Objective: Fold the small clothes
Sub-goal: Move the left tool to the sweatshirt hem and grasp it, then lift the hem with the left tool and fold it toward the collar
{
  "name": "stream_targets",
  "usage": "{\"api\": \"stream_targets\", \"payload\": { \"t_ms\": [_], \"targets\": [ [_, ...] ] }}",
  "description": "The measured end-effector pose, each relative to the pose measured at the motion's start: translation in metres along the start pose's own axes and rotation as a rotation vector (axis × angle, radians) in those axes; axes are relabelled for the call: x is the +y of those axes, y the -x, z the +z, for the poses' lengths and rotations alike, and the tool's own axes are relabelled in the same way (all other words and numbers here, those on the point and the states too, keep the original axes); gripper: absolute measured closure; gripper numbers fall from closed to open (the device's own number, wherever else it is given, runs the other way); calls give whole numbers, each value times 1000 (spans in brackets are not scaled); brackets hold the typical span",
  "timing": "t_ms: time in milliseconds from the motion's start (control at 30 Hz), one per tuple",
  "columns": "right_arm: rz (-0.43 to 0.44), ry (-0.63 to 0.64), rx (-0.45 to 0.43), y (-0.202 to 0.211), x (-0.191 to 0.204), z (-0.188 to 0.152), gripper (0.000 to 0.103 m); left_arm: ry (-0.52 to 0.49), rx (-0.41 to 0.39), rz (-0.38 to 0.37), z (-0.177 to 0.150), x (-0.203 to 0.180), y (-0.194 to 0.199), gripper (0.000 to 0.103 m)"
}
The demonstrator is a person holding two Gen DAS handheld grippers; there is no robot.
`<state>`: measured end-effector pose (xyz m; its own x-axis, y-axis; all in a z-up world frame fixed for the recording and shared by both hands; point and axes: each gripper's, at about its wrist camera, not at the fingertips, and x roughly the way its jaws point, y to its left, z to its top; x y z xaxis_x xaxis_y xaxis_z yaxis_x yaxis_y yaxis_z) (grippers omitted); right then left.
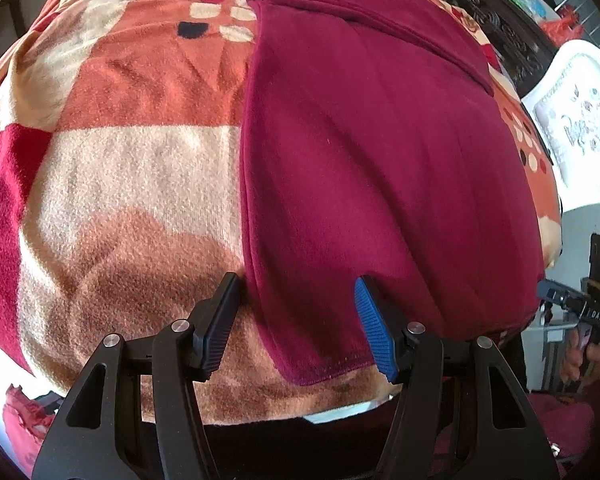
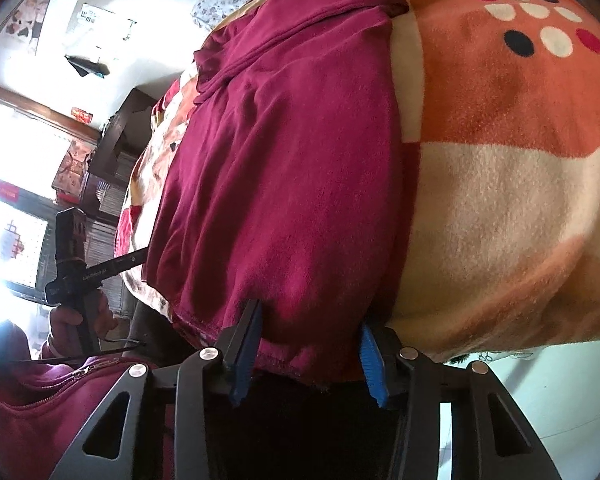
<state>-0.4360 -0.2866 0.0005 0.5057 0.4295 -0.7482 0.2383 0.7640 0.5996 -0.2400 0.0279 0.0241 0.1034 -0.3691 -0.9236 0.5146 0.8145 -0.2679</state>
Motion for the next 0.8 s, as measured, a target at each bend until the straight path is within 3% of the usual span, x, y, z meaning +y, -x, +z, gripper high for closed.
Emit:
{"api": "stream_targets", "payload": {
  "t_ms": [100, 233, 267, 300, 367, 467, 800],
  "targets": [
    [4, 9, -4, 0, 1, 0, 61, 5, 5, -6, 0, 1, 0, 44],
    [0, 24, -23, 1, 1, 2, 77, -1, 5, -6, -1, 1, 0, 45],
    [-4, 30, -29, 2, 2, 2, 82, -1, 3, -6, -1, 1, 0, 53],
    [-6, 38, -36, 5, 3, 2, 83, -3, 3, -1, -1, 1, 0, 69],
    [-6, 53, -49, 9, 6, 4, 89, 14, 2, -12, 0, 4, 0, 87],
    [7, 63, -65, 16, 11, 7, 90, 7, -4, -32, 0, 5, 2, 95],
    [97, 77, -181, 50, 24, 42, 91, 2, -198, -112, 33, -3, 48, 96]
  ]
}}
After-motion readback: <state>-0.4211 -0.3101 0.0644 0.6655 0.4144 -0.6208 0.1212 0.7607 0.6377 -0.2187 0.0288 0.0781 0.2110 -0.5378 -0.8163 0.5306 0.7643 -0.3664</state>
